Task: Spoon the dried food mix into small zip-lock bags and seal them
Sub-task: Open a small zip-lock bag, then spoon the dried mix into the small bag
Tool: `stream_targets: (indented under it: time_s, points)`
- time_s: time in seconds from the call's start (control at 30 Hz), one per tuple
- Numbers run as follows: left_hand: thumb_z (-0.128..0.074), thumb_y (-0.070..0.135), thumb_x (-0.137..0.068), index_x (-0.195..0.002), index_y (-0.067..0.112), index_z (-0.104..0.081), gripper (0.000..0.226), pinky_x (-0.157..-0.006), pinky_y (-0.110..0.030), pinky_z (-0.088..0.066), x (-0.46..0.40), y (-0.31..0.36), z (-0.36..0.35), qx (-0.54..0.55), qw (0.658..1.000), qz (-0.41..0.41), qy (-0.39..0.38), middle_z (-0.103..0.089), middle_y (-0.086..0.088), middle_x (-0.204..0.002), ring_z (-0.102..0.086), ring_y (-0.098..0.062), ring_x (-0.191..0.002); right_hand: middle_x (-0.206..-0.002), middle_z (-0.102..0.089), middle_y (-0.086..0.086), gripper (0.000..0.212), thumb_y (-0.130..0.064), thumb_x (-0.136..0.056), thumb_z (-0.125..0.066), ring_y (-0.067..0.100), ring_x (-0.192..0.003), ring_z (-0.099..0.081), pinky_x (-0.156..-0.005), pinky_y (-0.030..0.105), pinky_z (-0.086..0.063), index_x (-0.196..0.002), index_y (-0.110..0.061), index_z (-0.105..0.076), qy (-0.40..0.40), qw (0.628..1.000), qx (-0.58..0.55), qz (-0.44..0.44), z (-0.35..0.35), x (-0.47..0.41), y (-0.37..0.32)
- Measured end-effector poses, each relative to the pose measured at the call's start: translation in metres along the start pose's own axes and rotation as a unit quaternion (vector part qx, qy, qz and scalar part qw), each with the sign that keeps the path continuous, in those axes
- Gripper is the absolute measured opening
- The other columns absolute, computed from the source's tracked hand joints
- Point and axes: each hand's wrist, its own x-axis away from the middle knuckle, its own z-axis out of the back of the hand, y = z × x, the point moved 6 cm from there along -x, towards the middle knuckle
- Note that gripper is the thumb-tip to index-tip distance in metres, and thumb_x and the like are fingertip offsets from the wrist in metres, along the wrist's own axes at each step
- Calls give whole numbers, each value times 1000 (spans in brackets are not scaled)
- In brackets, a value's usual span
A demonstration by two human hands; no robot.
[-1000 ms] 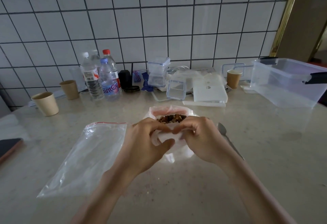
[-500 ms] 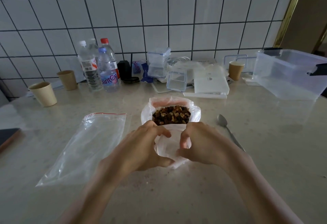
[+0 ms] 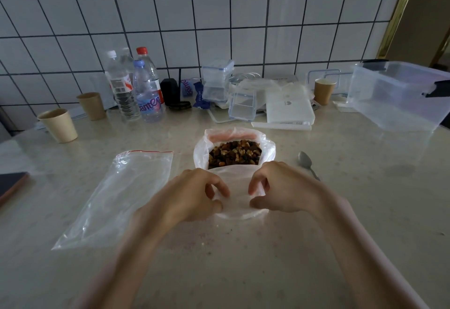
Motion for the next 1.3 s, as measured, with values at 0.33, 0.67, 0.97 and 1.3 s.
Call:
stream_targets:
  time_s: [0.33, 0.67, 0.97, 1.3]
  points:
    - [-75, 72, -70, -90, 42, -82, 36, -55, -9, -43, 1, 5, 22, 220, 971, -64, 68, -72, 13, -85, -59, 3, -59, -62, -67, -14, 18, -43, -87, -80, 0, -58, -59, -56, 15, -44, -84, -25, -83, 135, 929, -343, -23, 29, -2, 34]
    - [-76, 40, -91, -85, 30, -75, 11, -61, -23, -45, -1, -4, 40, 171, 944, -79, 270, -69, 11, -72, -61, -2, -62, -107, -68, 14, 41, -45, -98, -59, 36, -93, -66, -72, 33, -45, -103, -5, -67, 173, 934, -26, -313, 39, 22, 99]
    - [-75, 37, -93, -130, 15, -61, 46, -95, -40, -51, -12, -22, 27, 141, 942, 0, 304, -65, -5, -131, -63, -17, -113, -111, -68, 16, 34, -42, -96, -62, 39, -105, -66, -73, 34, -43, -102, -8, -62, 175, 935, -33, -307, 34, 19, 95]
    - [-67, 46, -97, -132, 29, -63, 39, -107, -47, -46, -37, -15, 28, 193, 956, 27, 220, -57, 3, -145, -52, -20, -134, -57, -65, -1, 20, -14, -103, -57, 24, -43, -60, -38, 31, -46, -88, -3, -65, 259, 878, -401, -43, 48, 6, 57]
